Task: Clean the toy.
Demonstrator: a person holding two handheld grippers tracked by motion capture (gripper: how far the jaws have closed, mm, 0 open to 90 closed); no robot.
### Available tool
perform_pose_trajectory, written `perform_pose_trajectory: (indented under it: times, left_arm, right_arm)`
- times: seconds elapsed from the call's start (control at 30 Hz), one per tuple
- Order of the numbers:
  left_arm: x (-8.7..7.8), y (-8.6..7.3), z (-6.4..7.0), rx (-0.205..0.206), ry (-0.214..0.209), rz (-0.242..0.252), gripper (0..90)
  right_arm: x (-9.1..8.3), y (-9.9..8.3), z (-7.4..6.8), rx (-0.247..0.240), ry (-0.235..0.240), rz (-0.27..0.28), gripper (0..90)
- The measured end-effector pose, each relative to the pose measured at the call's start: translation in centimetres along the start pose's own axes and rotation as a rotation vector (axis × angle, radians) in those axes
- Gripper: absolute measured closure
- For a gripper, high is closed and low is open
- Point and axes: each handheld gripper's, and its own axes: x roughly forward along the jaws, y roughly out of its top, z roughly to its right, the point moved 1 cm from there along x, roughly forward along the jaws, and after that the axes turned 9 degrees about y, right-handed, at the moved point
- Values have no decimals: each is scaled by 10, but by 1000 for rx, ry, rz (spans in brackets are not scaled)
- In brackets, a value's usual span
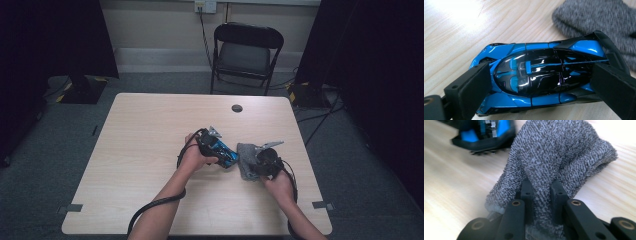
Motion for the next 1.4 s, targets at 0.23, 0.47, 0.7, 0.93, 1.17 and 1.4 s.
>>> perform_pose_trajectory:
  times: [0.23,0.47,0.7,0.93,1.17,1.4]
  left_arm:
    - [0,0,0,0,3,1,29]
    - [1,1,1,-2,5,-4,24]
    - [1,1,1,-1,5,-5,23]
    - [1,1,1,-8,5,-1,22]
    - [1,1,1,-1,5,-7,22]
    - [1,1,1,-3,5,-3,23]
  right_arm:
    - [0,-3,-13,-24,67,-24,770]
    - [1,-7,-24,-40,139,-21,771]
    - [4,-9,-41,-65,209,-17,771]
    - [7,-11,-61,-96,274,-27,770]
    - [9,-11,-73,-124,313,-38,770]
    - [9,-14,-83,-160,351,-49,770]
